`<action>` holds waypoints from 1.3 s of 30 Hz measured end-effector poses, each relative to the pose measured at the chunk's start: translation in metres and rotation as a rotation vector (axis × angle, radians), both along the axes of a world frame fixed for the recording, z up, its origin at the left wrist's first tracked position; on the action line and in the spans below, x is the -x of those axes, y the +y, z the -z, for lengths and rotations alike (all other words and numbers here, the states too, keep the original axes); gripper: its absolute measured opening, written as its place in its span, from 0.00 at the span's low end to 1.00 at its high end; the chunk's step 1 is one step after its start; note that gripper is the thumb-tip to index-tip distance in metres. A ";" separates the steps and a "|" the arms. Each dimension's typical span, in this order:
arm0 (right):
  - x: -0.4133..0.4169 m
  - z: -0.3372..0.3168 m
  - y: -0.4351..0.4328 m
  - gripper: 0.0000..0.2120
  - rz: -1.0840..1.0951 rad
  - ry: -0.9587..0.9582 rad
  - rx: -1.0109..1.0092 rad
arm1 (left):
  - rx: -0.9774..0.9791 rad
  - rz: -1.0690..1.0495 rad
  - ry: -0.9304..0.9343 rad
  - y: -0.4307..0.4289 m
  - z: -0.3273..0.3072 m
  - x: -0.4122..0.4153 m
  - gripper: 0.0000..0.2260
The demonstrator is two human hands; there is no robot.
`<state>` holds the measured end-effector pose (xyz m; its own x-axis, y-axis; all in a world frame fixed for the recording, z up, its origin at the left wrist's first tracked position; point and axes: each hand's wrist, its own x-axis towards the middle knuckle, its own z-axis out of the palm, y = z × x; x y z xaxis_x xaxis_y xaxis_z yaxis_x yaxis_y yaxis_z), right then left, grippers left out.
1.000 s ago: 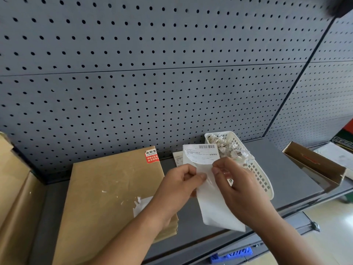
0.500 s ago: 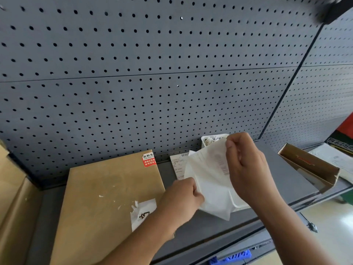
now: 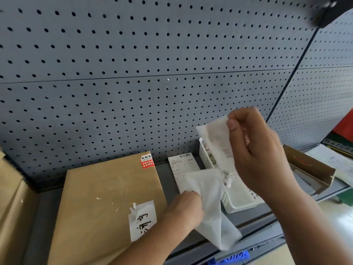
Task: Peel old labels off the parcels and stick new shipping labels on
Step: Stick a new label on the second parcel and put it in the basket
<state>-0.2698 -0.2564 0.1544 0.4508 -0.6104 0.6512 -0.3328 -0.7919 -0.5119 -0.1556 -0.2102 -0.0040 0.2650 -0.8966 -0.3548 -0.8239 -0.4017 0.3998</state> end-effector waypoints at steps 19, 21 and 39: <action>-0.024 0.016 0.011 0.05 -0.164 -0.047 -0.025 | 0.294 -0.233 1.131 0.072 -0.105 -0.072 0.29; -0.030 0.020 0.014 0.04 -0.211 -0.019 -0.034 | 0.418 -0.366 1.294 0.074 -0.109 -0.080 0.30; -0.074 0.045 0.047 0.08 -0.787 0.132 -0.267 | 0.761 -0.717 1.175 0.118 -0.096 -0.126 0.10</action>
<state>-0.1958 -0.2093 0.1092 0.8718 -0.2115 0.4418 0.1960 -0.6760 -0.7104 -0.0295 -0.0920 0.0916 0.6086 -0.7675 -0.2013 0.3470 0.0293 0.9374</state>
